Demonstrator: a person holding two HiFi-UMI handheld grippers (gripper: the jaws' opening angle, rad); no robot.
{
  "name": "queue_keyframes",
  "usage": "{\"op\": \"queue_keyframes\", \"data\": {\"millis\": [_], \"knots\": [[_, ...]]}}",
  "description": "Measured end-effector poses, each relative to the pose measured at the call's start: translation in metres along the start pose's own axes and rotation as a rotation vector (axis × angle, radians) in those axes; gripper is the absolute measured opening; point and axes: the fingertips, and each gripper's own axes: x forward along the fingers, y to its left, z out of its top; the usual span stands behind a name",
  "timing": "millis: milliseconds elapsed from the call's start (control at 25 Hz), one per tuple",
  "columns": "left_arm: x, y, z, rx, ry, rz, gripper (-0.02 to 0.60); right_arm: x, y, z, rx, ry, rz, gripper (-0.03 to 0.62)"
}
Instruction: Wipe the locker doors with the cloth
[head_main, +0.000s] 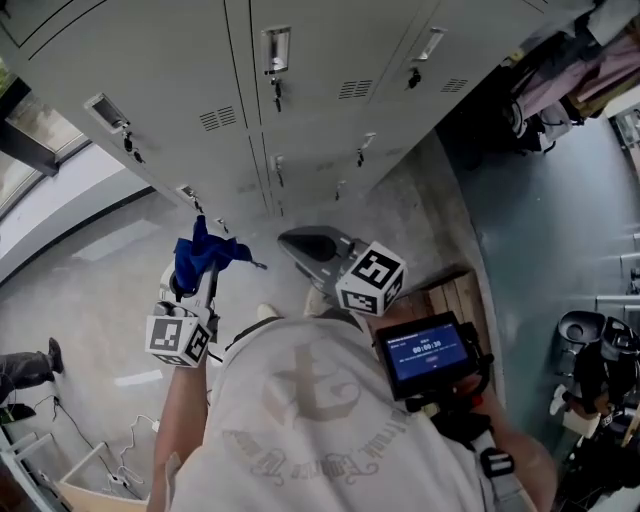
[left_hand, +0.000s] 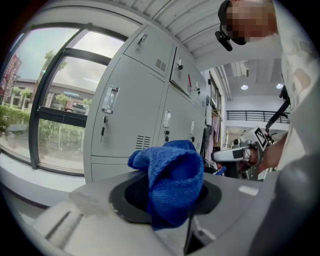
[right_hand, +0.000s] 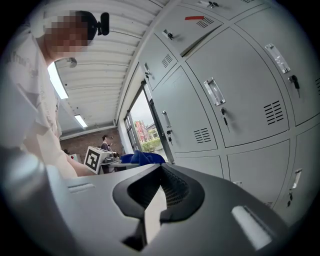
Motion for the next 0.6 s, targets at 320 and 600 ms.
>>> {"op": "queue_keyframes", "data": {"millis": [320, 600], "knots": [[-0.007, 0.003, -0.006, 0.0, 0.011, -0.058, 0.152, 0.001, 0.015, -0.005, 0.004, -0.003, -0.06, 0.003], [-0.018, 0.005, -0.003, 0.005, 0.006, -0.078, 0.153, 0.005, 0.027, -0.007, 0.004, -0.005, -0.081, 0.003]]}}
